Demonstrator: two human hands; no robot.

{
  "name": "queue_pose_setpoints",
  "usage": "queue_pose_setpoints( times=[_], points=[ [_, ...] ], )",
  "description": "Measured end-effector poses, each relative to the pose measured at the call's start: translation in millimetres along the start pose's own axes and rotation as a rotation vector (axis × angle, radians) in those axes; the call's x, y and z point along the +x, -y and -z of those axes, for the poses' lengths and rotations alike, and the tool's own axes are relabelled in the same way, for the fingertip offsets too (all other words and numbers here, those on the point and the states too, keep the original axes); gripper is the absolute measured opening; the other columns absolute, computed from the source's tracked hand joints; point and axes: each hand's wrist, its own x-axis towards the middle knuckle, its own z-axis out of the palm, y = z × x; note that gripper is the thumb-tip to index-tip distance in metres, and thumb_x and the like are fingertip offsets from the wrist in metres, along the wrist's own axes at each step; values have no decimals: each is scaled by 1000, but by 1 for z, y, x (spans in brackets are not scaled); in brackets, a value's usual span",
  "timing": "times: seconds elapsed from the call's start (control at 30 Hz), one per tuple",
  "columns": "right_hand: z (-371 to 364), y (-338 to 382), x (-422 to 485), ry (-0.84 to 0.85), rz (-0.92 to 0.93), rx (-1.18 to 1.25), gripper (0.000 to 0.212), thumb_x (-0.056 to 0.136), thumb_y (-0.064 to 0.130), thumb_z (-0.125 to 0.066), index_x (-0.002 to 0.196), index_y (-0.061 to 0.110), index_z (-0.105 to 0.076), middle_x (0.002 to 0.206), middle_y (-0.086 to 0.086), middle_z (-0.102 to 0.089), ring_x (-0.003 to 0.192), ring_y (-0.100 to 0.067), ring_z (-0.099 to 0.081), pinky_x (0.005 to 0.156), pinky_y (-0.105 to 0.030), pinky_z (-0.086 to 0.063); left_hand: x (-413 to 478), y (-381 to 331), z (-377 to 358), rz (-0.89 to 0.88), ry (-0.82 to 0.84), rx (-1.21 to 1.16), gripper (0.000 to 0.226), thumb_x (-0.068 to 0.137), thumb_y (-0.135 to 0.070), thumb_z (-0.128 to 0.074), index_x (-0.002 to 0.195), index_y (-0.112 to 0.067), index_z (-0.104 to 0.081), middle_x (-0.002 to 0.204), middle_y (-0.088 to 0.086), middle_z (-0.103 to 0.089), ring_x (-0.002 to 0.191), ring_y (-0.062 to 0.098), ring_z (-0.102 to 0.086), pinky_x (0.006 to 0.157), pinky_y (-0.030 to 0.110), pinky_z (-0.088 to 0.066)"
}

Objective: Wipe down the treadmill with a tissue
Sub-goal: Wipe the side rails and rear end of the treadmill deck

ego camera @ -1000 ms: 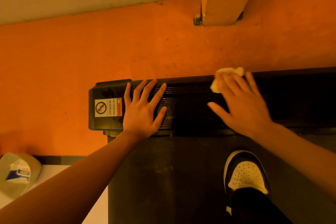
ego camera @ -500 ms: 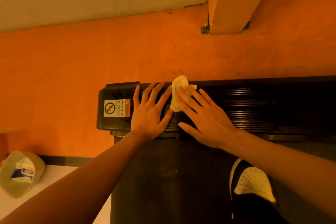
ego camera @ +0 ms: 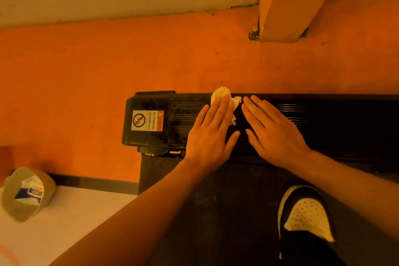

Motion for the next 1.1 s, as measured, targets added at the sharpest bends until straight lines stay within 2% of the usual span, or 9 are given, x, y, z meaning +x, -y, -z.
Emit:
queue_pose_setpoints(
  times=[0.27, 0.43, 0.53, 0.63, 0.8, 0.87, 0.97, 1.0, 1.1],
  points=[
    [0, -1, 9, 24, 52, 28, 62, 108, 36, -30, 159, 2, -33, 167, -20, -28, 156, -35, -25, 126, -51, -27, -22, 47, 14, 261, 56, -14, 88, 102, -71, -12, 165, -14, 7, 173, 6, 11, 159, 19, 13, 130, 45, -5],
    [0, -4, 8, 27, 63, 71, 60, 107, 34, -31, 160, 7, -32, 168, -18, -25, 158, -31, -21, 128, -47, -22, -26, 8, 13, -28, 145, -33, 95, 99, -76, -21, 165, -15, 9, 172, 6, 19, 158, 17, 18, 130, 44, -3],
    [0, -4, 8, 27, 49, 87, 59, 107, 33, -30, 159, 7, -34, 167, -18, -28, 156, -32, -24, 127, -48, -25, -11, 37, 17, 88, 117, -3, 96, 98, -78, -15, 165, -14, 9, 173, 8, 15, 159, 18, 16, 130, 44, 0],
    [1, -3, 9, 25, 51, 100, 59, 107, 34, -29, 159, 6, -36, 167, -19, -29, 155, -34, -27, 126, -49, -27, 3, 47, 28, 185, 126, 12, 102, 95, -82, -11, 166, -10, 1, 174, 12, 1, 160, 23, 6, 130, 45, -2],
    [2, -4, 8, 16, 45, 122, 58, 107, 35, -31, 158, 6, -37, 166, -18, -30, 156, -33, -26, 125, -51, -29, 5, 8, 26, 9, 170, -40, 105, 92, -86, -11, 166, -12, 4, 173, 9, 8, 159, 21, 13, 130, 45, -2],
    [2, -4, 8, 12, 48, 119, 59, 107, 34, -31, 158, 6, -38, 166, -19, -31, 155, -33, -28, 125, -50, -29, 10, 31, 28, 16, 153, -3, 102, 92, -84, -5, 166, -15, 4, 174, 10, 1, 160, 22, 7, 130, 46, -3],
    [4, -4, 9, 21, 48, 99, 59, 107, 34, -31, 159, 6, -37, 166, -19, -31, 155, -34, -28, 125, -50, -29, 12, 72, 39, 210, 128, 79, 107, 90, -85, 4, 164, -11, -19, 167, 14, -30, 158, 27, -18, 129, 46, -7],
    [4, -4, 9, 24, 49, 102, 59, 107, 34, -31, 159, 6, -36, 166, -20, -30, 155, -34, -28, 125, -50, -28, 11, 70, 41, 254, 148, 114, 110, 89, -85, 4, 163, -8, -22, 166, 16, -31, 158, 28, -18, 129, 46, -7],
    [3, -5, 7, 34, 57, 110, 60, 107, 36, -32, 159, 6, -36, 167, -19, -29, 156, -33, -26, 126, -50, -26, 17, 22, 29, 128, 186, 99, 109, 92, -85, 0, 165, -5, -6, 172, 18, -6, 160, 30, 3, 130, 47, -2]
  ],
)
